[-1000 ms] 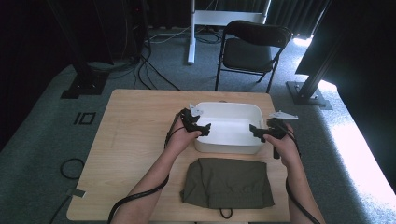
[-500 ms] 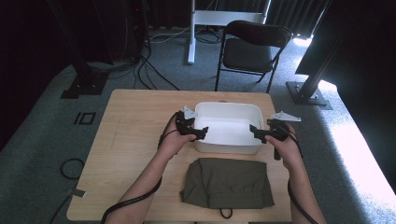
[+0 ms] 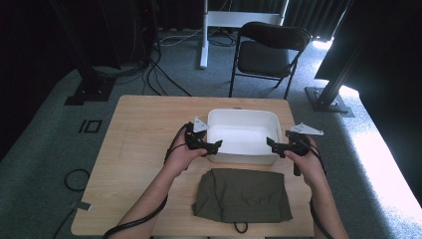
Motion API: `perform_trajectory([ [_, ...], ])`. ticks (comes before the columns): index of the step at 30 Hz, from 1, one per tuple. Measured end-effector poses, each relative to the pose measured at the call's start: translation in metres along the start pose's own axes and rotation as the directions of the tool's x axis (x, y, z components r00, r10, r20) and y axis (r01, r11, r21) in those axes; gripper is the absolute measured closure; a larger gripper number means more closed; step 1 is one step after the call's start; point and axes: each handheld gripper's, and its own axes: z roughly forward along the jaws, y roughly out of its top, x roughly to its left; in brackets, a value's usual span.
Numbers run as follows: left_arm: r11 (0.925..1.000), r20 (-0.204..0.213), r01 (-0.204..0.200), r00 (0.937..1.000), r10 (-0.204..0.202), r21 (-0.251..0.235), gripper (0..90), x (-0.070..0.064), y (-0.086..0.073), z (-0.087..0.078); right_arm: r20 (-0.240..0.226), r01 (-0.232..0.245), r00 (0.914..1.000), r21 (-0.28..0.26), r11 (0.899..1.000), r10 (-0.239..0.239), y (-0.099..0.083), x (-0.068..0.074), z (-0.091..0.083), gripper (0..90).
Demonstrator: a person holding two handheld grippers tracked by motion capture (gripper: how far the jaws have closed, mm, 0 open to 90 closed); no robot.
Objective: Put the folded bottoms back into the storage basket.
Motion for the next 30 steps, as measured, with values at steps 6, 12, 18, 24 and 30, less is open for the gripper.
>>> perform_trajectory([
  [6,0.9998,0.028,-0.013,0.9995,0.013,0.017,17.0,-0.008,-0.005,-0.003,-0.006,-0.004,1.0000,-0.013,1.000,0.004,-0.003,0.004,-0.007,13.0],
  [12,0.9999,0.046,-0.006,0.9989,0.005,0.014,17.0,-0.014,-0.011,-0.007,-0.004,0.004,1.0000,-0.011,1.000,-0.004,-0.009,0.006,-0.013,13.0],
  [18,0.9999,0.058,-0.011,0.9983,0.010,0.011,16.4,-0.020,-0.016,-0.011,-0.019,0.000,0.9998,-0.024,1.000,-0.001,-0.016,0.010,-0.021,13.0],
  [24,0.9999,0.085,0.007,0.9963,-0.009,0.015,15.9,-0.026,-0.025,-0.013,-0.023,0.005,0.9997,-0.022,1.000,-0.005,-0.026,0.017,-0.026,13.0],
  [30,0.9996,0.101,0.013,0.9947,-0.016,0.025,15.9,-0.033,-0.036,-0.015,-0.035,0.023,0.9991,-0.007,1.000,-0.023,-0.037,0.023,-0.029,13.0],
])
